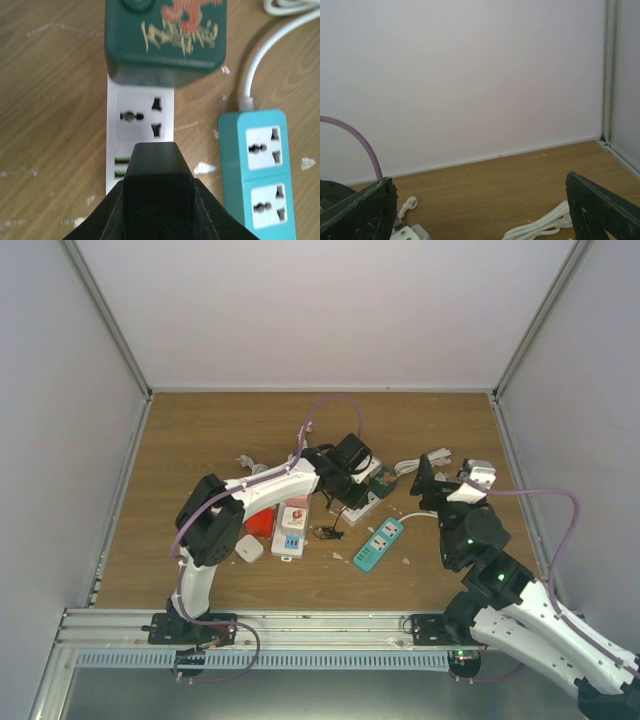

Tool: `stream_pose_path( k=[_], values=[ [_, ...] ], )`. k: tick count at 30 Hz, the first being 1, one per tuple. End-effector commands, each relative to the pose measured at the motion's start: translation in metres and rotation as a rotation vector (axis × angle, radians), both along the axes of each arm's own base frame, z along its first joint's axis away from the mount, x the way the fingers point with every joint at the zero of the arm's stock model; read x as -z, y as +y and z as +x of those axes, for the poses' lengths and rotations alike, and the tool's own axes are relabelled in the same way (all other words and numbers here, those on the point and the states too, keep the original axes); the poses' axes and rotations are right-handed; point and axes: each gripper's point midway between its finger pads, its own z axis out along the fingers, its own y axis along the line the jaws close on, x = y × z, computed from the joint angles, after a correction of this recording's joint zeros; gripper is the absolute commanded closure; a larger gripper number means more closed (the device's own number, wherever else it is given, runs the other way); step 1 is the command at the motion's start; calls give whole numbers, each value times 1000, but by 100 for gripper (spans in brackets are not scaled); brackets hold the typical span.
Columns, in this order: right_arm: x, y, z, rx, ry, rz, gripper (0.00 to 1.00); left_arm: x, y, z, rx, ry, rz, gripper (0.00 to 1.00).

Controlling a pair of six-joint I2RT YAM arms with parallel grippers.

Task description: Insert the plug

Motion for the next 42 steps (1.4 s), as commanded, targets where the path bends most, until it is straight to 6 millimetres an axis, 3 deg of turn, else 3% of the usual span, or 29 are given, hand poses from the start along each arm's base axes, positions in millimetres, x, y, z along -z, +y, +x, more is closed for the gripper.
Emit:
stream_pose_path(
  k=[1,8,26,42],
  values=[
    [-6,-31,-8,129,-20,102,8,-4,-10,17,28,-69,25,92],
    [-8,-42,-13,172,-31,101,6,3,-18,19,63,-75,49,92],
    [-4,-39,-11,170,-21,97,5,15,-33,18,119,-63,85,91],
    [-2,-39,-10,173,-6,89,4,52,-3,15,69,-31,327,91]
  ],
)
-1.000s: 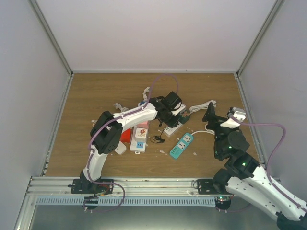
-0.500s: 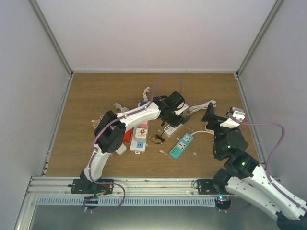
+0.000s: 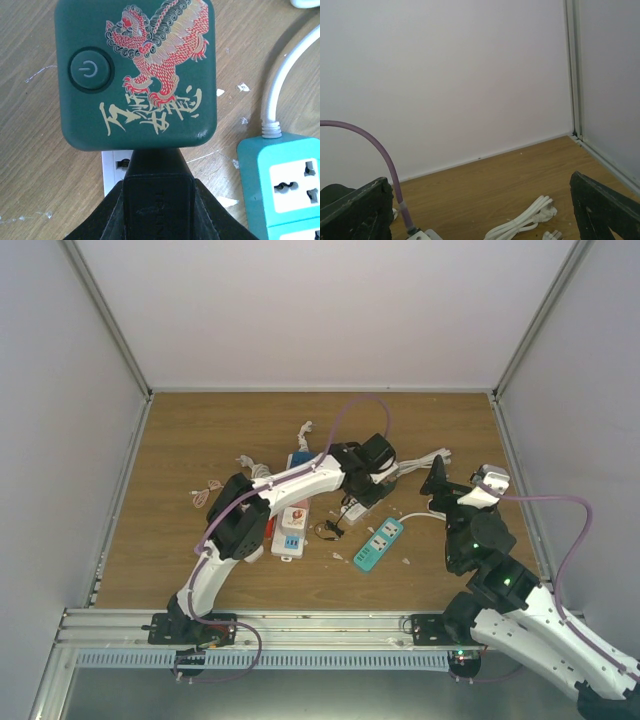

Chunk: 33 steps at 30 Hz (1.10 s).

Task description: Insert the plug

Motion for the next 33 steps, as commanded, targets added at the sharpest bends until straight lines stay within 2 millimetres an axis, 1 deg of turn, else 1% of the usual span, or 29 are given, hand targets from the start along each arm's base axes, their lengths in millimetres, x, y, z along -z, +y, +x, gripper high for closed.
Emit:
stream_pose_path(
  k=[1,5,11,16,20,22,25,28,29,31,33],
  values=[
    [-2,-8,-1,40,-9,38,4,41,27,-9,-25,61,183,91],
    [-3,-9,-2,46,-11,40,4,50,31,-10,-27,75,222,91],
    [-5,-11,-2,51,-11,44,4,70,36,-20,-23,142,258,92],
    [-7,-11,-3,51,-12,46,4,73,37,-22,-37,172,267,92],
    [-9,-12,-3,52,-13,48,4,83,36,-38,-20,264,262,91],
    [-10,-12,-3,52,-14,48,4,87,36,-45,-16,304,266,88],
    [-11,-12,-3,50,-16,51,4,89,37,-45,-32,318,277,87],
    [-12,-12,-3,50,-14,50,4,82,35,-40,-50,298,267,81],
    [-12,-11,-3,50,-13,50,4,76,34,-37,-56,281,261,76],
    [-13,-11,-3,50,-14,51,4,57,27,-30,-60,248,225,65],
    [-14,-11,-3,49,-15,52,4,28,17,-23,-61,204,156,49]
  ],
)
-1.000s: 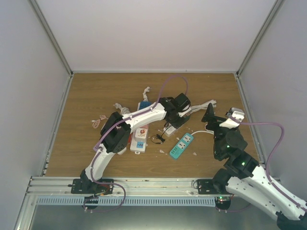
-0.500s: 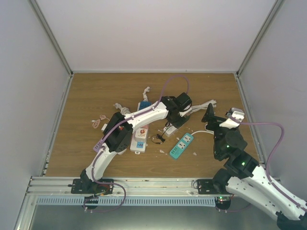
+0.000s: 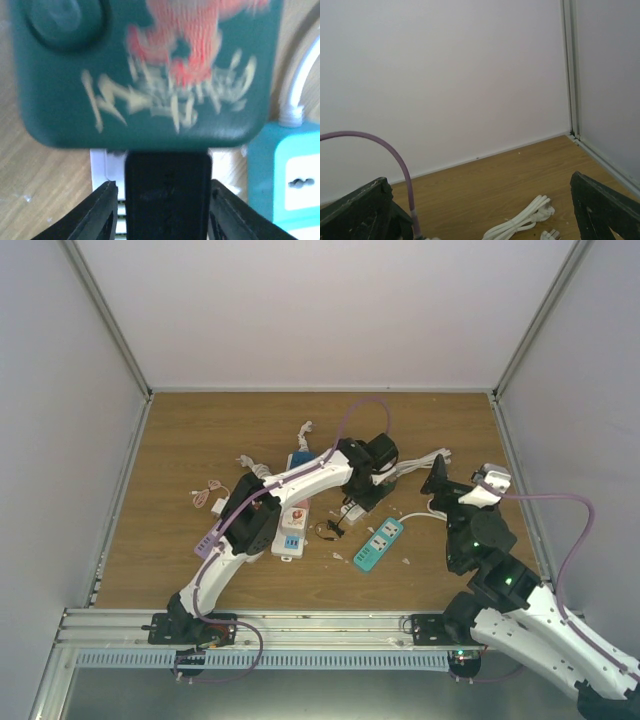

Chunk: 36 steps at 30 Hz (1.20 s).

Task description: Insert the plug

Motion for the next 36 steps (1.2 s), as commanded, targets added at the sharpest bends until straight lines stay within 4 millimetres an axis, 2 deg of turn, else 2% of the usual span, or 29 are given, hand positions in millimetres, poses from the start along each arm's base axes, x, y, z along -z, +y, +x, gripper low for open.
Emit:
stream_pose_path(
  k=[1,3,5,8,10,12,14,19,22,25,29,30,33,36],
  values=[
    [-14,-9,-3,38,-26,55,4,-2,15,-17,-24,78,52,40],
    [-15,-8,-2,29,-22,58,3,-36,5,-12,-22,31,-35,28],
    [-12,-7,-2,29,-5,79,2,-67,-1,-10,-20,-11,-113,20],
    [-7,-1,0,0,24,90,0,-110,-3,-10,-19,-69,-222,15],
    [-4,7,2,-40,41,93,0,-129,2,-10,-28,-105,-266,14],
    [-1,18,5,-87,60,94,0,-145,14,-5,-63,-149,-305,14],
    [3,29,8,-132,90,93,0,-154,33,2,-121,-198,-321,15],
    [12,61,21,-230,169,71,0,-171,100,18,-296,-311,-355,16],
    [21,90,32,-321,209,20,0,-171,146,17,-377,-302,-431,15],
    [31,115,44,-381,246,-10,0,-163,200,17,-493,-285,-503,15],
    [46,143,60,-423,312,-14,0,-140,261,11,-646,-267,-491,15],
    [52,147,63,-420,332,-4,0,-126,273,7,-681,-244,-470,15],
    [66,161,71,-435,373,18,0,-100,296,-4,-745,-197,-437,14],
    [78,168,75,-440,409,41,0,-73,307,-14,-771,-139,-394,14]
  ],
)
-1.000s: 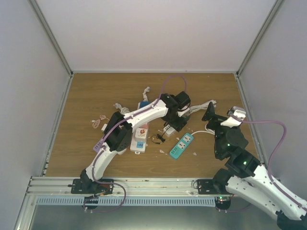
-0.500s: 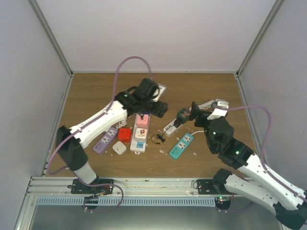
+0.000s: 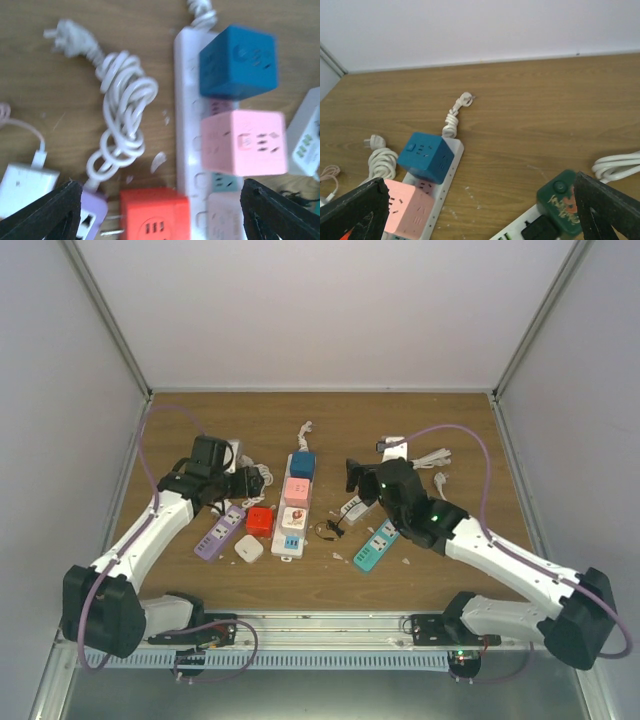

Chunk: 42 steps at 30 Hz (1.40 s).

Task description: Insert the plug

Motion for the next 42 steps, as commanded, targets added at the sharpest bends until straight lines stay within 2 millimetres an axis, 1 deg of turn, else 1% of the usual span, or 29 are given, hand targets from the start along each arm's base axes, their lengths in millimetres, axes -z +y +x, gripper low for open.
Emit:
stream_pose_path(
  k=[1,4,9,14,17,20,22,27,30,35,39,40,42],
  values=[
    [-2,14,7,-2,27,100,0,29,9,-8,-21,66,-16,14],
    [10,17,8,3,59,104,0,46,12,-12,-30,128,9,20],
    [25,15,8,26,101,92,0,64,1,-15,17,196,-13,30],
    [30,8,9,70,109,88,0,78,-13,-20,63,252,19,30],
    [30,6,9,80,99,91,0,88,-9,-24,36,284,117,30],
    [33,5,9,81,95,86,0,93,-3,-26,13,296,197,29],
    [34,4,9,82,97,81,0,97,-2,-29,14,307,219,28],
    [37,3,11,89,99,66,0,98,-14,-31,53,312,231,27],
    [37,2,11,92,94,63,0,101,-20,-33,81,326,250,23],
    [39,1,10,95,98,60,0,104,-23,-35,93,334,261,20],
    [43,-1,9,101,110,58,0,107,-22,-37,95,343,266,24],
    [44,-2,8,104,113,59,0,108,-18,-36,81,337,288,26],
    [48,-3,7,110,125,58,0,108,-16,-36,78,334,294,33]
  ],
)
